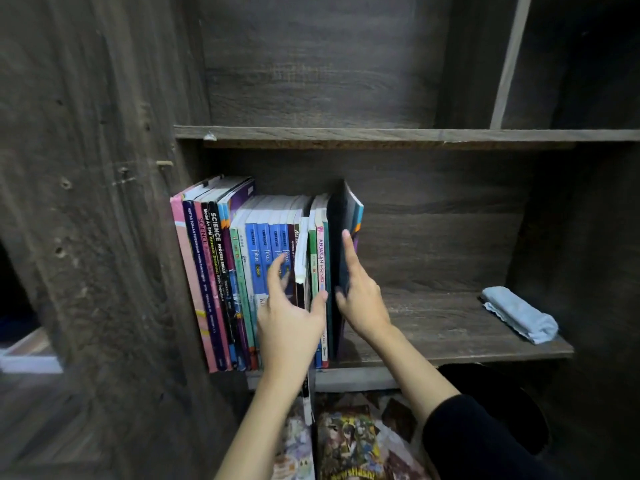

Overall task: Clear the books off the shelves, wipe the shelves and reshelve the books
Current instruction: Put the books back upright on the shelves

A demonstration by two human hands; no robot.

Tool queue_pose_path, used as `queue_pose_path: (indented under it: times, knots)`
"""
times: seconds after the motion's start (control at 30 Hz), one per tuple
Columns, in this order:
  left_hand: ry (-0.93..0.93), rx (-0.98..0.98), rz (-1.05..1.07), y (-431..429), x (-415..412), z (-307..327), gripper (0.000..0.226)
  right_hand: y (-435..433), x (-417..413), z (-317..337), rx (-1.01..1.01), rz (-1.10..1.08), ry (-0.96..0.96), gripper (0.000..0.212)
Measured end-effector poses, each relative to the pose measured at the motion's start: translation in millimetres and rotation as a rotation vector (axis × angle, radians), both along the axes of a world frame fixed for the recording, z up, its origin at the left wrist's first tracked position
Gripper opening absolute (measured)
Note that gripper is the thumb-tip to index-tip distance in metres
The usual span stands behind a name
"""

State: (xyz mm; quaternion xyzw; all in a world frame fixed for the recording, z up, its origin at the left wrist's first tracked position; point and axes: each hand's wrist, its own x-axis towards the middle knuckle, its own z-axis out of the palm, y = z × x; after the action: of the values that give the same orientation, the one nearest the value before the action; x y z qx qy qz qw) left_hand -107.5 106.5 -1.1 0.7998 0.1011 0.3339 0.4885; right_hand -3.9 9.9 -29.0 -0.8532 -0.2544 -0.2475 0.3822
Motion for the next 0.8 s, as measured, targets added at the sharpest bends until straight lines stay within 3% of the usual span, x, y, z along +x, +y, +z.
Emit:
queue_pose_path:
  times: [0.33, 0.53, 0.8]
  knots:
    - [0.078, 0.032, -0.02, 2.6, -11.9, 6.3, 0.07, 2.9, -9.9, -18.4, 0.112, -0.066, 0.042, 0.115]
    - [0.048, 0.095, -0.014, 11.4, -29.5, 16.4, 0.066, 4.9, -7.6, -22.7, 0.04, -0.086, 0.256, 0.073]
    - [-0.08, 0.129, 0.055, 26.0, -76.7, 54.4, 0.045, -4.0, -22.2, -17.2, 0.087, -0.174, 0.356, 0.065]
